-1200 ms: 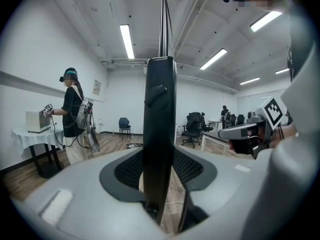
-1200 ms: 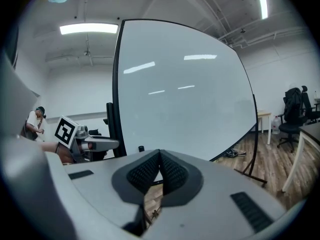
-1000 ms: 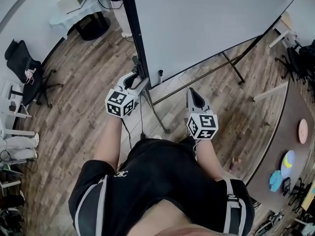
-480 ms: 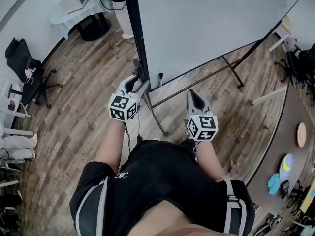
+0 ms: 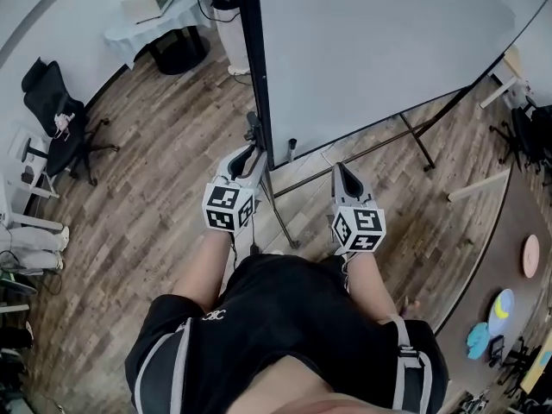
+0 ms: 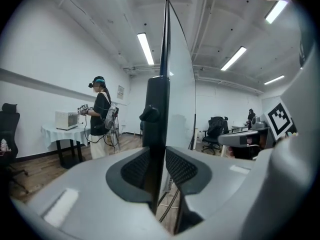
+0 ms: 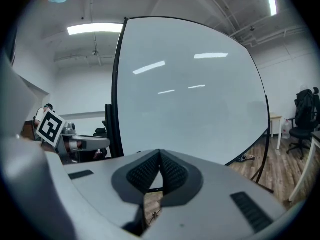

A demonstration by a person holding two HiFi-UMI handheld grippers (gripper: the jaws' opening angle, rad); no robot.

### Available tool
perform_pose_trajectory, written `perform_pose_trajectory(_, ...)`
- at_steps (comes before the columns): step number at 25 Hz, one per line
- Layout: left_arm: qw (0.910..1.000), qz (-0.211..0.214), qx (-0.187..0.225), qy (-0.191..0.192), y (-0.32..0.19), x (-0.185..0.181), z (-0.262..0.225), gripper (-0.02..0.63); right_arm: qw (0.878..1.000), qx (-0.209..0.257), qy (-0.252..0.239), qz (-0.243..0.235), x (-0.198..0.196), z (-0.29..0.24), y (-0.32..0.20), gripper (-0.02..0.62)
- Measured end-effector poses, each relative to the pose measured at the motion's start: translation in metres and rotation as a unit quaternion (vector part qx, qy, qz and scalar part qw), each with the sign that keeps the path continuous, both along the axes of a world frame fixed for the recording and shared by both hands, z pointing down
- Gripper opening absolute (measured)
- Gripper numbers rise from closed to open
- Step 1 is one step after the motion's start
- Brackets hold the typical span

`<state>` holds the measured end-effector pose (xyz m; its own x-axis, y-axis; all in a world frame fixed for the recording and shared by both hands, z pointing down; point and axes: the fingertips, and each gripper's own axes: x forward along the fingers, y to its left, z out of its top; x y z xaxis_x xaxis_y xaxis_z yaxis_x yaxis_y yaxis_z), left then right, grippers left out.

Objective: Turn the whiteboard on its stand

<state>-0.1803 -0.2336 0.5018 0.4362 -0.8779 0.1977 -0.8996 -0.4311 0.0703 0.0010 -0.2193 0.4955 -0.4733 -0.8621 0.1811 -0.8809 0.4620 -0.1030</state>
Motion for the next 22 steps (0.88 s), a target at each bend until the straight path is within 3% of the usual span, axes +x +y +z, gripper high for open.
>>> perform_pose_trajectory(6,0.9996,-0.007,0.027,-0.003,0.016,0.011,-0.026,0.012,0.998,0.035,-0.011,0.047,0.013,-0.011,-0.005,0.006)
perform_pose_trajectory(15,0.9959,0.028,0.083,-0.022,0.008,0.061,-0.058,0.011,0.989,0.089,-0.026,0.114,0.050,-0.041,0.001,0.006)
perform_pose_trajectory(22,0.9955,0.049,0.081,0.001,-0.006,0.108,-0.053,0.011,0.983,0.096,-0.016,0.155,0.085,-0.042,0.018,0.006)
